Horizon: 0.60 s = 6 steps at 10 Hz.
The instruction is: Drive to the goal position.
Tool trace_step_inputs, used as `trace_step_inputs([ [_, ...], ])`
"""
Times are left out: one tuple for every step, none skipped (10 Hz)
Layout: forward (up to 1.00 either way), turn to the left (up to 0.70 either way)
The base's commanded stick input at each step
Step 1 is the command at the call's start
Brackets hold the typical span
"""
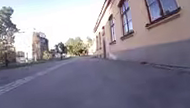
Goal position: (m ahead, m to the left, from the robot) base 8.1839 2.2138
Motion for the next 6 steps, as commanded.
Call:
trace_step_inputs([
  [0.5,0.0],
  [0.5,0.0],
  [0.5,0.0],
  [0.5,0.0],
  [0.5,0.0],
  [0.5,0.0],
])
